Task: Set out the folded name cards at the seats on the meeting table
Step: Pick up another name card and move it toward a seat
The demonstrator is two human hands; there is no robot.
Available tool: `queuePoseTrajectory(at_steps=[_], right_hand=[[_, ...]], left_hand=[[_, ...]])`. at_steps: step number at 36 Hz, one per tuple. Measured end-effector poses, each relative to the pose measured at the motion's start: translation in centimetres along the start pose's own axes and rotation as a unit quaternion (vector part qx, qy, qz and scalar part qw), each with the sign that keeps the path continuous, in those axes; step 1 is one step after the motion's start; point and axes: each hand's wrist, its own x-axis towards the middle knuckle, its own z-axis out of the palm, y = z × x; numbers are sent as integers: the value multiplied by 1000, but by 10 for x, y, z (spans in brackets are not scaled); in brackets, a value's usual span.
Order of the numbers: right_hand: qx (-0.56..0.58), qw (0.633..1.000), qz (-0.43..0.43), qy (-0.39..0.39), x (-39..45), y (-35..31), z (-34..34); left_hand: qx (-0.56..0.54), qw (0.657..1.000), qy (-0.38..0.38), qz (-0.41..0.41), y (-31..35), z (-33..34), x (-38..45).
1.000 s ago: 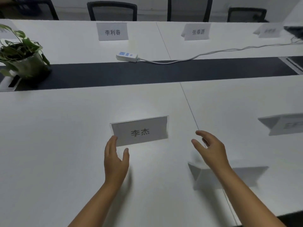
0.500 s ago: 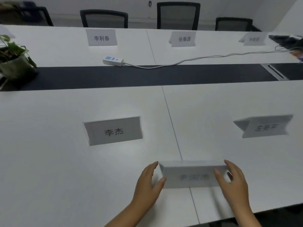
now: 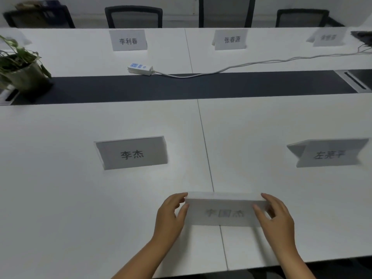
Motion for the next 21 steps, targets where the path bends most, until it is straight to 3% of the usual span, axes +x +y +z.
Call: queuePoseTrajectory(at_steps=[11, 16, 21], right_hand=[[145, 987, 73, 5, 3, 7, 12], [159, 986, 48, 35, 2, -3, 21], [142, 990, -9, 9, -11, -41, 33]], left_hand=[[-41, 998, 19, -47, 8, 11, -14], [-28, 995, 77, -55, 12, 5, -19], [-44, 985, 154, -67, 11, -34, -36]])
